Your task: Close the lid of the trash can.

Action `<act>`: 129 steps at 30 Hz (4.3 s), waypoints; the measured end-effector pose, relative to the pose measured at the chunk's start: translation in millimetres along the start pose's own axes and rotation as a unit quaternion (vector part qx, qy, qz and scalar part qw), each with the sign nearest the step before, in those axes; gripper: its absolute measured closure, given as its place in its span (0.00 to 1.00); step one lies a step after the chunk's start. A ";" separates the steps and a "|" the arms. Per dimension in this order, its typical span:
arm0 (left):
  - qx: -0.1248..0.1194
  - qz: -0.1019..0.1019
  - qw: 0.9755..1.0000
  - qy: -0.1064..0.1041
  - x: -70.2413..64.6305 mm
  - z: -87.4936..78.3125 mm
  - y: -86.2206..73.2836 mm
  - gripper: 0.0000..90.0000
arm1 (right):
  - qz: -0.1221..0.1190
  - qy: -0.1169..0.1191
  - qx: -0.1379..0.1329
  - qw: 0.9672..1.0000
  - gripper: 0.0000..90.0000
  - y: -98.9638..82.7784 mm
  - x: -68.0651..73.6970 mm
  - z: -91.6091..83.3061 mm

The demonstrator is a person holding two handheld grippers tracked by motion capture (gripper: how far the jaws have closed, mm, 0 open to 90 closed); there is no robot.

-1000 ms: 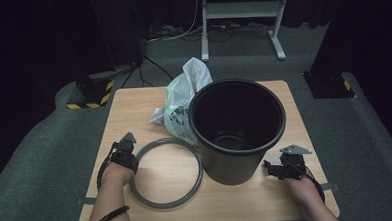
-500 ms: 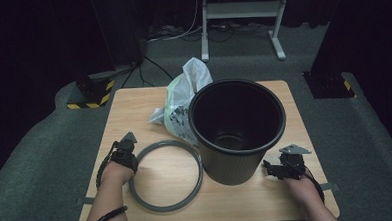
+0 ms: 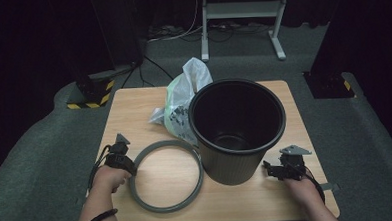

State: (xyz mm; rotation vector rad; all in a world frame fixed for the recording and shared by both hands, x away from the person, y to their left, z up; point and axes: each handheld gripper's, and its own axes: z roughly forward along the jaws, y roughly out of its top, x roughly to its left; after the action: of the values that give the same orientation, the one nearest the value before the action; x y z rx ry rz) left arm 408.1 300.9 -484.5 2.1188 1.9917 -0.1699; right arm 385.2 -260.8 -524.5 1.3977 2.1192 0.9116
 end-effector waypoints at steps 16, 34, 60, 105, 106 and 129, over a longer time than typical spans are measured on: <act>-0.009 0.016 1.000 0.015 4.4 -47.4 -18.0 0.88 | -0.003 0.002 0.000 1.000 0.16 -0.1 -0.2 -0.1; -0.022 0.006 0.999 0.026 -5.3 -106.4 1.5 0.88 | -0.005 0.003 -0.002 1.000 0.16 0.2 -0.5 0.4; -0.038 0.011 0.999 0.024 -21.2 -167.9 23.8 0.88 | -0.007 0.004 -0.001 1.000 0.16 0.2 0.9 0.4; -0.096 0.029 0.995 0.023 -53.8 -271.4 24.5 0.88 | -0.009 0.005 -0.001 1.000 0.16 0.0 1.3 0.1; -0.095 0.033 0.995 0.022 -56.5 -272.1 25.6 0.88 | -0.009 0.005 -0.001 1.000 0.16 -0.1 1.2 0.1; -0.084 0.092 0.992 0.009 -132.5 -260.1 56.4 0.88 | -0.009 0.005 0.001 1.000 0.15 0.2 1.7 0.2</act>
State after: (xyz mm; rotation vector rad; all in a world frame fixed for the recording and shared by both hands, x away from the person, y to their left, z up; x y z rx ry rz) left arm 436.3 233.1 -196.4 2.1851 1.7407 0.0482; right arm 384.7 -259.1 -524.5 1.3756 2.1360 0.9112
